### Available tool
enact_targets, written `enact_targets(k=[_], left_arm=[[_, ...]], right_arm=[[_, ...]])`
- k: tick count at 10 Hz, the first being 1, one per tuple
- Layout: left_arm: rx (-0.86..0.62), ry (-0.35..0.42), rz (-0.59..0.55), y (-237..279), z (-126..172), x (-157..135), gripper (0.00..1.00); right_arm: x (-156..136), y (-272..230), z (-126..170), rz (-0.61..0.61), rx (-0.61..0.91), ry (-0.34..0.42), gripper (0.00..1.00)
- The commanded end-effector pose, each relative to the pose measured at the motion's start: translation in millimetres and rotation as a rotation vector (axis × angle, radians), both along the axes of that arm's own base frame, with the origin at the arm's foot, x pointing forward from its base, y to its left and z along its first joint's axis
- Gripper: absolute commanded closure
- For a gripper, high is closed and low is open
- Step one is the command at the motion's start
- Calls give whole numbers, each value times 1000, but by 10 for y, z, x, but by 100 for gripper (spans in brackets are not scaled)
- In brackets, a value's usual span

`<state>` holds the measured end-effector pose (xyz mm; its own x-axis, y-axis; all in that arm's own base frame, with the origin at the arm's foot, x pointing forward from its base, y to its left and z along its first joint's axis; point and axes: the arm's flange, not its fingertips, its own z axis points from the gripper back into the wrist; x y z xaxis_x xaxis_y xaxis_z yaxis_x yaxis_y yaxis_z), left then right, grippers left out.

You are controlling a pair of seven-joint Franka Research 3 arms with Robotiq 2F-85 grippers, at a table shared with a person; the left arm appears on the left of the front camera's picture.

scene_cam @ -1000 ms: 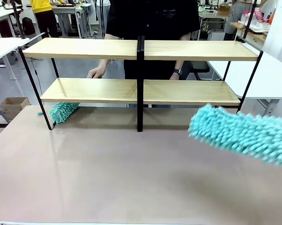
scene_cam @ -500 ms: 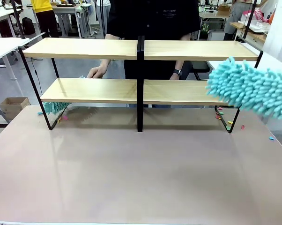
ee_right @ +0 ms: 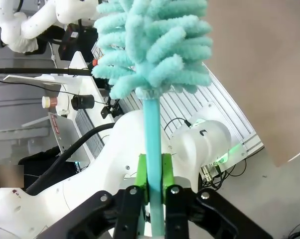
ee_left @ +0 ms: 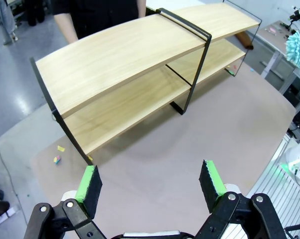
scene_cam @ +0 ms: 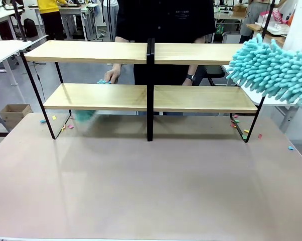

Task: Clean the shelves.
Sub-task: Clean another randomly selected level of the Shelf with the Duster.

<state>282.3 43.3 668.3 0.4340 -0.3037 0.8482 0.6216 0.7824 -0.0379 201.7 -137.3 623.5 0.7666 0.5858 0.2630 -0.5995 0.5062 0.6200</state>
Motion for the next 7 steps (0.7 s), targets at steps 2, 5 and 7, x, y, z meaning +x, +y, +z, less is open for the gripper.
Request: enact_targets(k=[2, 5, 7], left_arm=[[-1, 0, 0, -3, -7, -2, 0], [-1, 0, 0, -3, -7, -2, 0], [-1, 0, 0, -3, -7, -2, 0]], right_arm=[[-21, 12, -11, 13, -10, 10, 87], [-21, 12, -11, 13, -10, 10, 87], [-21, 12, -11, 13, -10, 10, 87]])
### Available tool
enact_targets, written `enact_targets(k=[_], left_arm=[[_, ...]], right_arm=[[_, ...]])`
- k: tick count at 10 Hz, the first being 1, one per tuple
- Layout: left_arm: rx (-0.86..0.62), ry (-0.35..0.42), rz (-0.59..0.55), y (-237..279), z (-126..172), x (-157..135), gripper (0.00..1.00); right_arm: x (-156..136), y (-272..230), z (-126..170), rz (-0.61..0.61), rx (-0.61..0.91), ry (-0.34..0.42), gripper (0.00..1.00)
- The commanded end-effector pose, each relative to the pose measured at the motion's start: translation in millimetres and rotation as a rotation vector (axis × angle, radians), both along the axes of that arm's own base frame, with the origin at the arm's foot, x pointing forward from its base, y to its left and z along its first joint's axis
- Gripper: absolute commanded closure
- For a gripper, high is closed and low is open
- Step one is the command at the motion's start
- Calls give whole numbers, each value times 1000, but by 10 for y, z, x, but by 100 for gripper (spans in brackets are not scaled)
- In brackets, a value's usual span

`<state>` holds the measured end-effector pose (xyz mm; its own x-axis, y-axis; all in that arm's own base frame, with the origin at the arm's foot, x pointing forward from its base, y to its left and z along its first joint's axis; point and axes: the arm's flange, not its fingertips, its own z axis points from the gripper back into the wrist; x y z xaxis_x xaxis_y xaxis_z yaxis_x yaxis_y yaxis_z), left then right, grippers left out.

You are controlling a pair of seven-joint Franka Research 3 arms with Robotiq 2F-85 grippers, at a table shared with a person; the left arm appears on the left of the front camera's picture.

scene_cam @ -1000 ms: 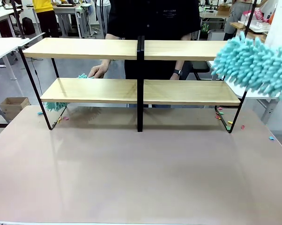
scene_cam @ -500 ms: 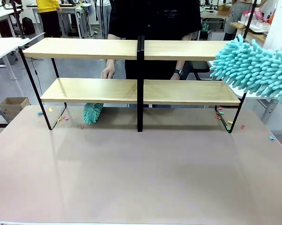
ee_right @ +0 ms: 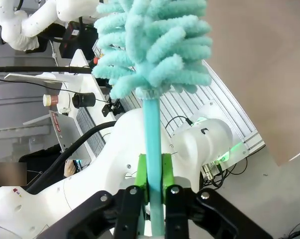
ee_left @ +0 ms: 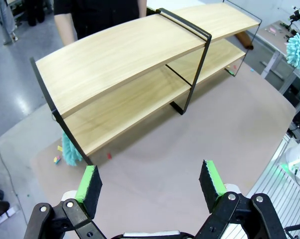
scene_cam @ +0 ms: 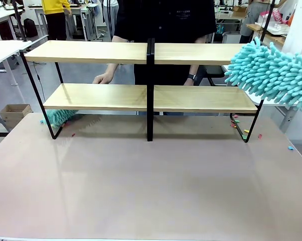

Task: Clean the shelves.
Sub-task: Clean another randomly selected level of the Shelf with the Duster, then place the Duster on the table.

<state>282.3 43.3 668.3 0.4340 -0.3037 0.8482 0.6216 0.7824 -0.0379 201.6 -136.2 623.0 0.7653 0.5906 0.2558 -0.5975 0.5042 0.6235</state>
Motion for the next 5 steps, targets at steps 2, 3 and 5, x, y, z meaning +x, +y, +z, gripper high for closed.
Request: enact_targets(k=[2, 3, 5], left_arm=[[-2, 0, 0, -3, -7, -2, 0], [-2, 0, 0, -3, -7, -2, 0], [-2, 0, 0, -3, -7, -2, 0]], right_arm=[[-20, 1, -7, 8, -8, 2, 87], [-20, 1, -7, 8, -8, 2, 87], [-20, 1, -7, 8, -8, 2, 87]])
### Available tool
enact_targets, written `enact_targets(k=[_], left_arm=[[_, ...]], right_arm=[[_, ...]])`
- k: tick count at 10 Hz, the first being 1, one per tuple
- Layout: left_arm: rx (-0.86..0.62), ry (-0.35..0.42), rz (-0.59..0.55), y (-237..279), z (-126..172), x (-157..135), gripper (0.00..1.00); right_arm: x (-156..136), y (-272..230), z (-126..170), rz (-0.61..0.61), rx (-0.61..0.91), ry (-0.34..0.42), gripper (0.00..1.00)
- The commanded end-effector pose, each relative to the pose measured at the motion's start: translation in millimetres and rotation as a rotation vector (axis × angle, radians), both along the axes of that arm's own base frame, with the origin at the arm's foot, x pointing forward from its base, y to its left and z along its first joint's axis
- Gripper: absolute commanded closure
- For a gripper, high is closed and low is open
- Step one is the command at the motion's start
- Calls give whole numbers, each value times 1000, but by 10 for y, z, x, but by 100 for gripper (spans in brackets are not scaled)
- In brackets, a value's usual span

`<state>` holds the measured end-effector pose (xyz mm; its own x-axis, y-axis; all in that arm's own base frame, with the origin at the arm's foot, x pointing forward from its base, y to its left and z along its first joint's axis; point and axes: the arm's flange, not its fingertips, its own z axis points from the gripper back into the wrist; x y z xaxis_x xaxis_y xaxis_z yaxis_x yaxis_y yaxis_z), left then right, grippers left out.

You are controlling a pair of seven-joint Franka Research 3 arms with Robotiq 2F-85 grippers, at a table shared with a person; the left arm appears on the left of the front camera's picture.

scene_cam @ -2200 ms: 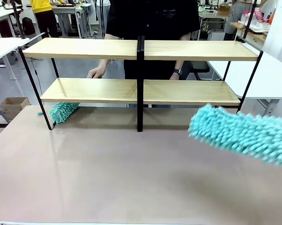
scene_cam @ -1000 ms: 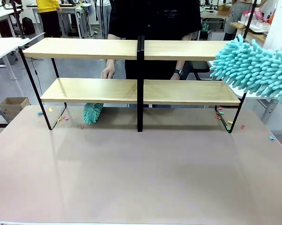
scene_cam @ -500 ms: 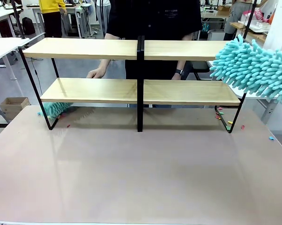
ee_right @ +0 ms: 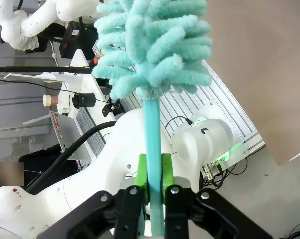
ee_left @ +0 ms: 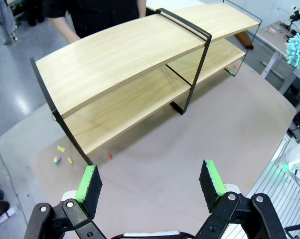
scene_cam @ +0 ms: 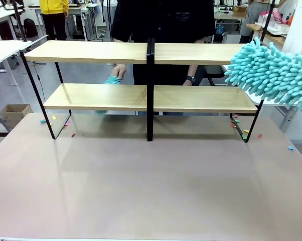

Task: Clean the shelves.
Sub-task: Place the Duster on the table.

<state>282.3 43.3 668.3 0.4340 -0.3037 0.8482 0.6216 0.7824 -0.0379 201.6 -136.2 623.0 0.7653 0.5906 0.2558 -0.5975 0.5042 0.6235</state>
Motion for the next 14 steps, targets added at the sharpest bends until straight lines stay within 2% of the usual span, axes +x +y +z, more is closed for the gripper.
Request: enact_targets(k=[1, 9, 10, 11, 12, 13, 14], left_arm=[[-1, 0, 0, -3, -7, -2, 0], [0, 0, 0, 0, 0, 0, 0], [-16, -24, -99, -39, 201, -20, 0], [-63, 17, -175, -130, 232, 2, 0], [-131, 93, -261, -216, 154, 39, 0], [-176, 225, -292, -289, -32, 99, 0], [-214, 436, -308, -278, -329, 155, 0]], right_arm=[[-20, 1, -7, 8, -8, 2, 87], [0, 0, 0, 0, 0, 0, 87], [135, 64, 115, 122, -54, 40, 87], [216, 137, 204, 214, -80, 43, 87], [289, 250, 232, 332, -105, 64, 87], [381, 388, 184, 481, -159, 109, 87], [537, 527, 46, 626, -184, 150, 87]])
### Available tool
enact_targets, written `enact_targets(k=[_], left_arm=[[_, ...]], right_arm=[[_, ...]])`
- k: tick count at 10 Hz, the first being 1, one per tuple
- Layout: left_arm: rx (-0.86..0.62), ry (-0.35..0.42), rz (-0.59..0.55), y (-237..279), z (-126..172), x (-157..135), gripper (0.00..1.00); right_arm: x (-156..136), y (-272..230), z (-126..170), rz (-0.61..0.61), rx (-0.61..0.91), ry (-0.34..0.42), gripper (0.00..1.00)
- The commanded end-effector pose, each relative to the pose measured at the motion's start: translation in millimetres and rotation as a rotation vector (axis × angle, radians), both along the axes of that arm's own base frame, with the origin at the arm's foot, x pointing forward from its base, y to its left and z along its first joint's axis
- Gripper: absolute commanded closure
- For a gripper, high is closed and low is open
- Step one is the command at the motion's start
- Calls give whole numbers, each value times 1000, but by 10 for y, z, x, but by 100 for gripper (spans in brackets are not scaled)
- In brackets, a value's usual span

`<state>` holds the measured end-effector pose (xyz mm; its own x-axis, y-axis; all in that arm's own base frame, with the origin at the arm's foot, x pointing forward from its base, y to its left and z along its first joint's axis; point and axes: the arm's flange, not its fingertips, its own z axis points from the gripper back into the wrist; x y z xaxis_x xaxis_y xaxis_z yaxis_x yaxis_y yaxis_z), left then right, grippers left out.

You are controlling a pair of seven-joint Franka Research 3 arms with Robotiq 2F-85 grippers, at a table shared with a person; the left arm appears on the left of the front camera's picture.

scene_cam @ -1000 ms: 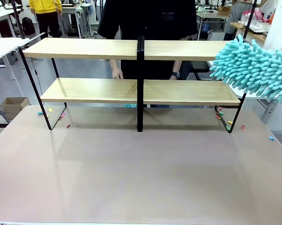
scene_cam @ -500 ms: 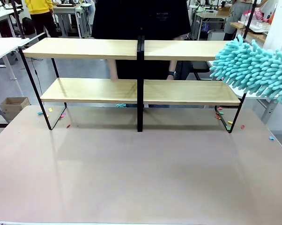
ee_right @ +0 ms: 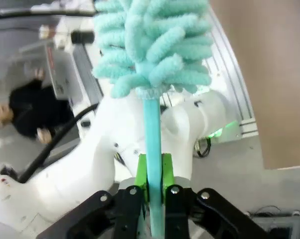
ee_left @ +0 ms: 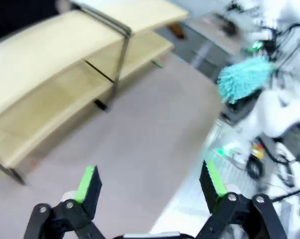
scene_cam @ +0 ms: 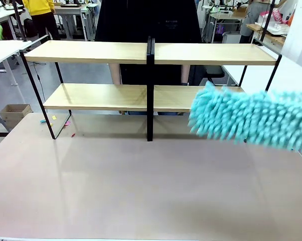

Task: Clean the shelves.
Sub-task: Place the Duster on the table.

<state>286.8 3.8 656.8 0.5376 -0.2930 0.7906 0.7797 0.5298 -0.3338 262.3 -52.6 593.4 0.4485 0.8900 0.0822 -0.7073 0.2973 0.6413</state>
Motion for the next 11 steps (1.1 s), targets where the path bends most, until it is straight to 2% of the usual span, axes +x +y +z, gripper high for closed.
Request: enact_targets(k=[1, 2, 3, 4, 5, 6, 7, 8, 9, 10, 11], left_arm=[[82, 348, 34, 177, -520, 133, 0], [48, 442, 36, 262, -758, 119, 0], [-58, 484, -11, 372, -1048, 54, 0], [-170, 525, -66, 481, -1373, -89, 0], [-207, 592, -88, 543, -1706, -252, 0], [-326, 633, -111, 602, -2031, -426, 0], [-352, 630, -85, 634, -2283, -491, 0], [-410, 640, -45, 657, -2411, -459, 0], [-368, 644, -30, 657, -2461, -368, 0], [-350, 650, -70, 928, -2053, -275, 0], [-350, 650, -70, 928, -2053, -275, 0]], right_arm=[[88, -177, 172, 231, -75, 69, 87], [244, -58, -22, 182, -108, 96, 87], [413, 31, -271, 158, -149, 129, 87], [555, 36, -486, 160, -115, 157, 87], [650, -46, -644, 127, -82, 191, 87], [707, -158, -762, 72, -63, 206, 87], [739, -247, -829, 22, -73, 196, 87], [761, -301, -887, 8, -61, 191, 87], [806, -348, -988, -25, -76, 198, 87], [846, -354, -1061, -43, -75, 198, 87], [912, -347, -1133, -53, -55, 184, 87]])
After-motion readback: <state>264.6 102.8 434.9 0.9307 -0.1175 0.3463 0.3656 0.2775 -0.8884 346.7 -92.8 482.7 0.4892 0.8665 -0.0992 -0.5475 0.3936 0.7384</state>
